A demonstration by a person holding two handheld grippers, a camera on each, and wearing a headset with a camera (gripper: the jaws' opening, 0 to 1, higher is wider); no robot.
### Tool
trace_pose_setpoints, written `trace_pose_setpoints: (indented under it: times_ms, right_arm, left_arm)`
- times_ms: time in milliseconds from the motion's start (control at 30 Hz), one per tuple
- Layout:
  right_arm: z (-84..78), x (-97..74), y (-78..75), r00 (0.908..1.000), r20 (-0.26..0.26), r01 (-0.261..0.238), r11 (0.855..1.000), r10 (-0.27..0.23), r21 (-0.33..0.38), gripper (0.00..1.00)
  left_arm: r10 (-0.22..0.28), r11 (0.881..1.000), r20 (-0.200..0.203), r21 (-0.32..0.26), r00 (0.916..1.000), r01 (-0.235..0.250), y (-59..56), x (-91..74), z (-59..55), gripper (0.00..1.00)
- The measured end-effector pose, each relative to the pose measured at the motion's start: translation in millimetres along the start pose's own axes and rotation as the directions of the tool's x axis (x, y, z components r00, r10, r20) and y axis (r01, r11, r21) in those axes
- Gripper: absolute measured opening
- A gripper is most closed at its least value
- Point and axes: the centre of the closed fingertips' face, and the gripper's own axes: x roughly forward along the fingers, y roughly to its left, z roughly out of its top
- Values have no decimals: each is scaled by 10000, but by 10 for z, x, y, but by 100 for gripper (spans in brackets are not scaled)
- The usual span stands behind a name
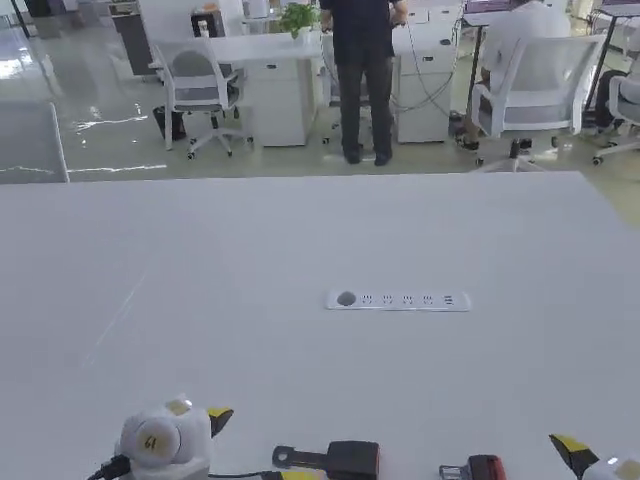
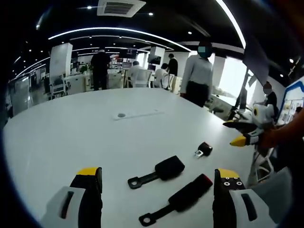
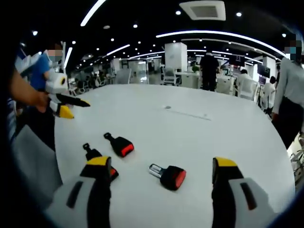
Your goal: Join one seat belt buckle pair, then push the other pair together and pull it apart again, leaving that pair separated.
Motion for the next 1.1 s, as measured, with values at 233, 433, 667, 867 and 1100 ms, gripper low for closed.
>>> trace_pose_setpoints:
  times_ms: [233,433,667,867,1100]
  right_arm:
    - [0,-315,69,9991,361,219,9996,-212,-191,95]
    - [-42,-602,63,9971,551,538,9985,-533,-69,97]
    - [-88,-871,68,9937,725,851,9964,-853,68,98]
    - [-206,-1069,88,9931,632,975,9950,-986,191,98]
    - [-305,-1148,128,9929,486,1066,9937,-1082,351,99]
  left_arm:
    - [412,9991,592,-156,9974,-404,-26,-446,-82,100]
    - [707,9973,1099,-279,9914,-680,-21,-772,-117,100]
    - [921,9956,1481,-320,9847,-883,-84,-1037,-172,100]
    - [1064,9934,1272,-558,9862,-1000,-102,-1197,-299,100]
    - [1114,9928,1111,-569,9876,-1056,-121,-1213,-335,100]
